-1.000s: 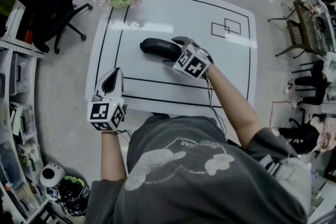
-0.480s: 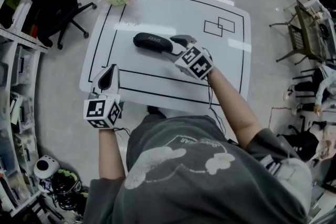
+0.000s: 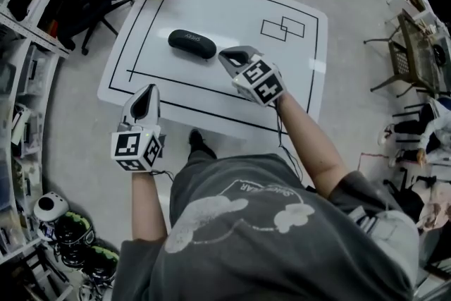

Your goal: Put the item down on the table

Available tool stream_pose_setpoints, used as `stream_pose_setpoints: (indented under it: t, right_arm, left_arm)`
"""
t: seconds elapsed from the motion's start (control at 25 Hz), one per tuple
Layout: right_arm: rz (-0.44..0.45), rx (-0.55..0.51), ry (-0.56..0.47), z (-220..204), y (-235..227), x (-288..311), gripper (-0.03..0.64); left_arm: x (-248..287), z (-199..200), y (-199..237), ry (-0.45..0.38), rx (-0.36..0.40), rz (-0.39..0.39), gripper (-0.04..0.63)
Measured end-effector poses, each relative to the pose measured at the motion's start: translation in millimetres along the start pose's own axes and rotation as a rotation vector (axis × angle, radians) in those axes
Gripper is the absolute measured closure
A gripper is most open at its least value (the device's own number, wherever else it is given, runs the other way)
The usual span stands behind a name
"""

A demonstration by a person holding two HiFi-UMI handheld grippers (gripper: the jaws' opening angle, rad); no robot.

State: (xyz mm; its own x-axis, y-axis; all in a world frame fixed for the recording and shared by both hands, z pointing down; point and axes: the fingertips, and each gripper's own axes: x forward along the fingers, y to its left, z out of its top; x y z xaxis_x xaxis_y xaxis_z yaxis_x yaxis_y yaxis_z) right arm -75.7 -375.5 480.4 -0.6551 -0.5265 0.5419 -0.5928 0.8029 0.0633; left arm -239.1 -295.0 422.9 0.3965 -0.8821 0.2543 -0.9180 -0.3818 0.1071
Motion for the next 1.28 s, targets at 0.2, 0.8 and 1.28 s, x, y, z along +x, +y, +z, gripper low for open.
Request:
stream_pose_setpoints:
  t: [0.2, 0.8, 1.28]
  right_arm:
    - [0.049, -0.004, -0.010, -13.3, 15.2, -26.0, 0.617]
    - [0.156, -0.050, -0.084, -64.7, 65.4, -132.9, 0.618]
    - [0.235, -0.007, -0.083, -100.7, 103.7, -162.2, 0.618]
  left_arm:
    - [-26.5, -8.1, -32.1, -0.019, -0.004, 0.057, 0.592]
    - [-119.9, -45.4, -157.1, -0.034, -0.023, 0.213, 0.592]
    - [-159.4, -75.2, -204.7, 0.001, -0.060, 0.248, 0.592]
